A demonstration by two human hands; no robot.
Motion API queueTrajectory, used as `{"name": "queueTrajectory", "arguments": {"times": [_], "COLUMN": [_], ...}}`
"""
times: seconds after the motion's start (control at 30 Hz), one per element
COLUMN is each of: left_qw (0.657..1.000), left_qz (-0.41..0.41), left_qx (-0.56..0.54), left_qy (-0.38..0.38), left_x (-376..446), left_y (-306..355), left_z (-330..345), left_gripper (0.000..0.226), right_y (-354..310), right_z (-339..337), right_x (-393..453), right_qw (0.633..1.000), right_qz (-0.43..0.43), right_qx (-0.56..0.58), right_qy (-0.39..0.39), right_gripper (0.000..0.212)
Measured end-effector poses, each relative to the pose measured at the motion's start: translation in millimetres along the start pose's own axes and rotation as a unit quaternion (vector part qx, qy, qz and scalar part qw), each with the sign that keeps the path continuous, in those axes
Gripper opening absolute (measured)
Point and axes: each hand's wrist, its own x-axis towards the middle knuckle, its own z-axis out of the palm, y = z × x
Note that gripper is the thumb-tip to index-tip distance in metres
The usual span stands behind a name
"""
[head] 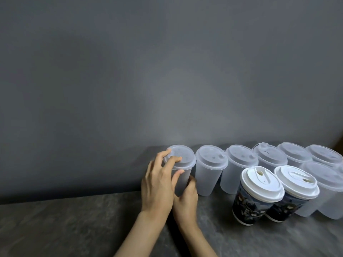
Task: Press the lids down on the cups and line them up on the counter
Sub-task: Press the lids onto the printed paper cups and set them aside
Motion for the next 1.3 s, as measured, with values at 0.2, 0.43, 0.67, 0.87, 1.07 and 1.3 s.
{"name": "queueTrajectory", "arguments": {"times": [0.2,0.43,0.67,0.87,1.07,1.3], "left_qw": [1.000,0.997,0.994,0.989,0.965,0.938], "left_qz": [0.013,0.038,0.029,-0.088,-0.202,-0.291], "left_qx": [-0.015,-0.062,-0.057,0.025,0.099,0.115], "left_qy": [0.022,0.031,0.085,0.119,0.137,0.153], "left_x": [-1.2,-7.2,-34.1,-83.9,-139.0,-172.2], "left_y": [-3.2,-11.2,-55.7,-141.6,-217.5,-284.6], "left_z": [3.0,2.6,-28.0,-88.7,-175.5,-262.2], "left_gripper": [0.041,0.057,0.036,0.024,0.029,0.030], "right_y": [-2.6,-5.2,-20.5,-46.9,-77.6,-116.2], "right_z": [0.8,-0.8,-9.8,18.3,91.0,179.7], "right_x": [-0.1,-5.9,-38.8,-95.8,-134.7,-165.9], "right_qw": [1.000,0.999,0.993,0.982,0.944,0.910], "right_qz": [0.005,-0.002,0.039,-0.056,-0.133,-0.185], "right_qx": [-0.027,-0.052,-0.106,-0.165,-0.213,-0.241], "right_qy": [0.003,0.002,-0.020,-0.074,-0.215,-0.284], "right_gripper": [0.053,0.059,0.062,0.035,0.020,0.018]}}
